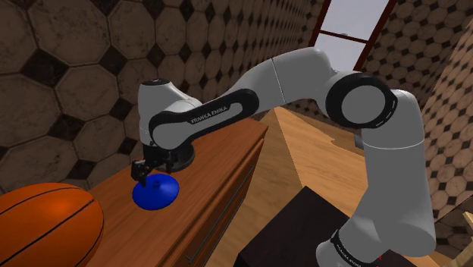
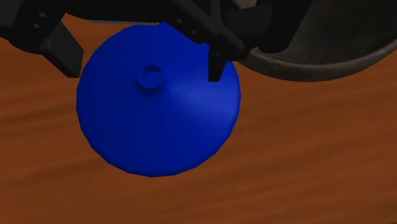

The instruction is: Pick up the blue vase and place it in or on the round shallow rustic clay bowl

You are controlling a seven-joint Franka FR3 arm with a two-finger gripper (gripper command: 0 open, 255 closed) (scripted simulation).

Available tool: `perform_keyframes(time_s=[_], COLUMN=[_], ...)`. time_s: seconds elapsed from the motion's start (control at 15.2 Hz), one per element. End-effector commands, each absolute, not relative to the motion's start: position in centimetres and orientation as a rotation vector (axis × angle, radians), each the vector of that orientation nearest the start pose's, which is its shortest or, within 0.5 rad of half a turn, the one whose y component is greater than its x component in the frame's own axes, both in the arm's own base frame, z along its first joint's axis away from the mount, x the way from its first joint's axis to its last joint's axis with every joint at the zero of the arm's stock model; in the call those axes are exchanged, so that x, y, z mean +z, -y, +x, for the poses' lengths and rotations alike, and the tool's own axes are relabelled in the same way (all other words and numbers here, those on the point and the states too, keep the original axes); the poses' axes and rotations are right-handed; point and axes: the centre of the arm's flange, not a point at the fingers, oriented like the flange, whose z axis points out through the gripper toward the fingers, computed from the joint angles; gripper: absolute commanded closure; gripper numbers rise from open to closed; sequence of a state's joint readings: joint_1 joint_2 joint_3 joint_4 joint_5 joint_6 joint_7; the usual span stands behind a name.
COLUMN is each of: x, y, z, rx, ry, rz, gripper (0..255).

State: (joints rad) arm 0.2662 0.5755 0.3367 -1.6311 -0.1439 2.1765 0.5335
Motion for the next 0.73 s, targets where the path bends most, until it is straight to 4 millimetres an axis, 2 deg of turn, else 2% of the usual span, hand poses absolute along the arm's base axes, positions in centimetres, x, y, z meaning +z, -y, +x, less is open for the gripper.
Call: perform_keyframes(time_s=[0.0, 0.53, 0.59, 0.66], x=[28.93, 28.63, 28.63, 28.63], y=[-36.04, -36.06, -36.06, -36.06], z=[58.24, 58.23, 58.23, 58.23], rx=[0.045, 0.045, 0.045, 0.045], ry=[0.155, 0.155, 0.155, 0.155], rz=[-3.082, -3.082, -3.082, -3.082], gripper=[0, 0, 255, 255])
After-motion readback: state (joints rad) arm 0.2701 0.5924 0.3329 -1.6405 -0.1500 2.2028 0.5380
